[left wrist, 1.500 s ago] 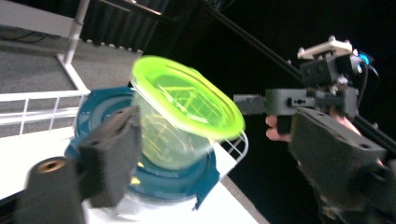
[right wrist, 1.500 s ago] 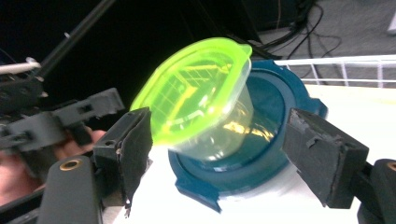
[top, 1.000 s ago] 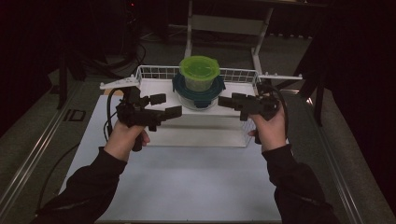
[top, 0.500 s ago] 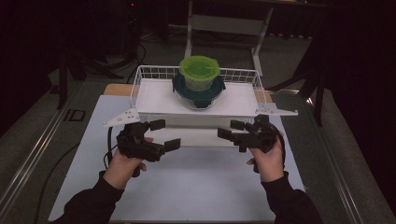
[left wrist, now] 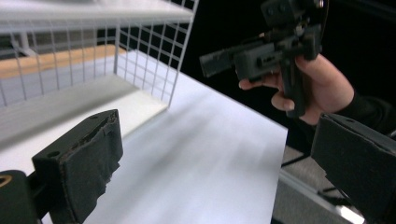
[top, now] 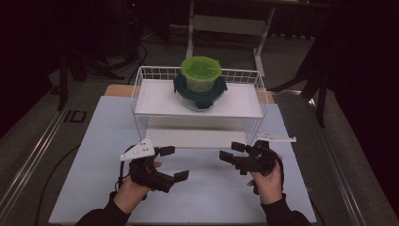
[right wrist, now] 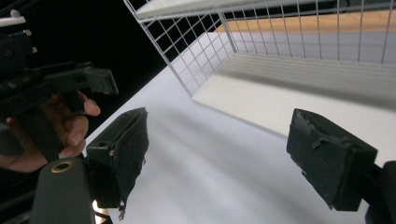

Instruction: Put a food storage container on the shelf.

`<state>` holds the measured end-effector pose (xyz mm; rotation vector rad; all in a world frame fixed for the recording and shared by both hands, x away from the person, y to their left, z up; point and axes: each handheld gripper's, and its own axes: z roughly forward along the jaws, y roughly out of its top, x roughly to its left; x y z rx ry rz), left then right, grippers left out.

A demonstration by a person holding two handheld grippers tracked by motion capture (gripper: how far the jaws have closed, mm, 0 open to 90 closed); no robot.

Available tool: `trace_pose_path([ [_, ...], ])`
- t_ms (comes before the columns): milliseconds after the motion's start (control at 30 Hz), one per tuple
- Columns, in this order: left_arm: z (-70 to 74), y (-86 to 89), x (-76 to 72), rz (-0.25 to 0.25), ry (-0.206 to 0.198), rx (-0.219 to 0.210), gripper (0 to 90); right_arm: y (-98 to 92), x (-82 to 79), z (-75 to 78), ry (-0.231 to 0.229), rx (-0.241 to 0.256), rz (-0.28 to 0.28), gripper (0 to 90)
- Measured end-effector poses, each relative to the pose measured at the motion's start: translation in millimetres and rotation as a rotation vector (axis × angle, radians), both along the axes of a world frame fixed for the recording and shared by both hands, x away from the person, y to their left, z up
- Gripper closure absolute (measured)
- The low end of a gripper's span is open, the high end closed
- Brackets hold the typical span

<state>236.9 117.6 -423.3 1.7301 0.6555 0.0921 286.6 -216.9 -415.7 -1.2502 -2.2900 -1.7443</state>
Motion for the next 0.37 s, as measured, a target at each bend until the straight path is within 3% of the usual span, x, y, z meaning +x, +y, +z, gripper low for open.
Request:
trace_pose_path([
  [200,-13.3,-6.6,-7.4,-0.026,-0.006,0.012,1.9,-1.5,-2.9,-19.1,0.024,-0.010,-0.001,20.2],
  [367,-12.1,-2.5,-7.8,-0.011,-0.027,0.013,1.8,-0.8,-4.4,-18.6,0.003,-0.021,-0.007,20.2],
])
